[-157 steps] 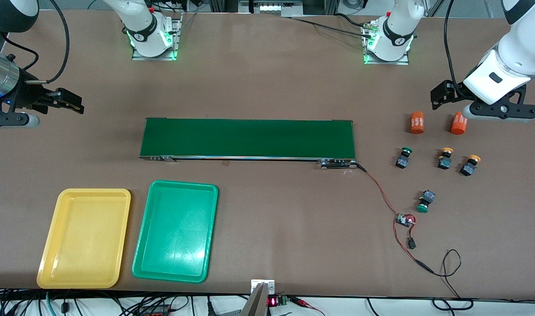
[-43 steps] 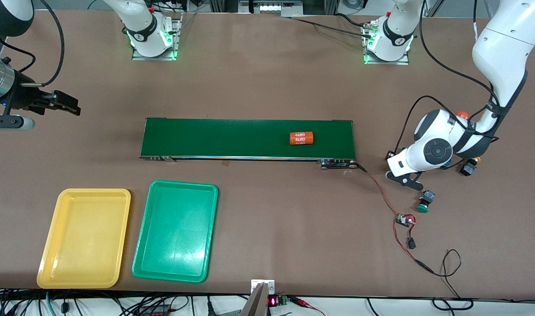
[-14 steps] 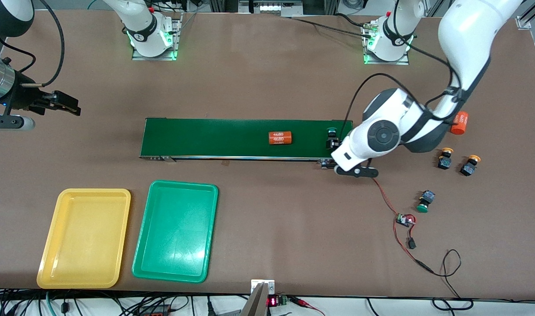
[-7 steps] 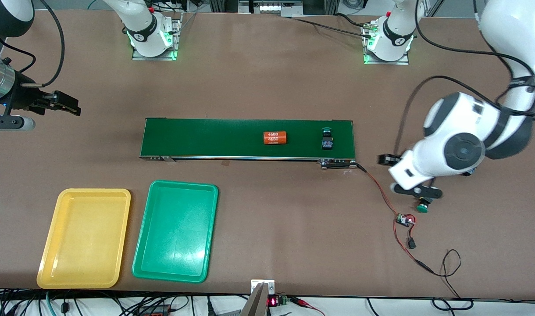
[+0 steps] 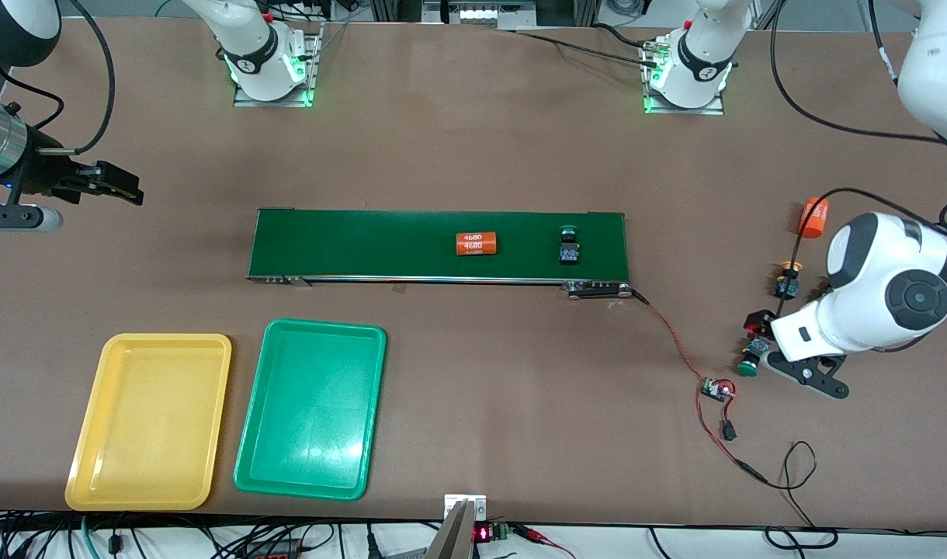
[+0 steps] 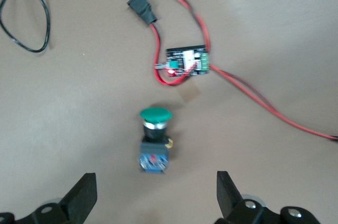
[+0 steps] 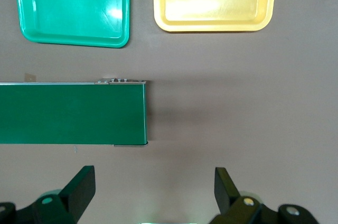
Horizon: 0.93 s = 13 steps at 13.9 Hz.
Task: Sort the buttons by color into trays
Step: 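Grasp the green-capped button with the left gripper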
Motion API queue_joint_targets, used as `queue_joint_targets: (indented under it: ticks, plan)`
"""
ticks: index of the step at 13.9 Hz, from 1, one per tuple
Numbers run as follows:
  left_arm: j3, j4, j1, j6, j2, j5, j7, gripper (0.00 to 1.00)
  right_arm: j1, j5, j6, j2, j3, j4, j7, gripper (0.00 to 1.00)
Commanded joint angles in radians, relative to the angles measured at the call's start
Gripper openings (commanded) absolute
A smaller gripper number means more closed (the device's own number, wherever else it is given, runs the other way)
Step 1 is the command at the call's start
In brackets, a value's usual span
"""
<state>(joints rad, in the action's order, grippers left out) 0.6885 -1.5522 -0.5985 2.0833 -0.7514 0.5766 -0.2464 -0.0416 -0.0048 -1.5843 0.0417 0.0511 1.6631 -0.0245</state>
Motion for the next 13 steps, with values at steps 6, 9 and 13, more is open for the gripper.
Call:
queue_joint_targets:
  ticks: [6, 9, 13]
  plan:
    - [-0.101, -0.138, 0.002, 0.294, -0.054, 0.105, -0.056, 1.00, -0.009, 0.014, 0.015, 0.000, 0.006, -0.003, 0.011, 1.00]
    - [-0.106, -0.151, 0.002, 0.293, -0.065, 0.106, -0.063, 0.79, -0.009, 0.014, 0.013, 0.001, 0.006, -0.003, 0.009, 1.00]
    - [-0.115, -0.146, 0.009, 0.284, -0.063, 0.106, -0.060, 0.26, -0.007, 0.014, 0.012, 0.003, 0.006, -0.005, 0.009, 1.00]
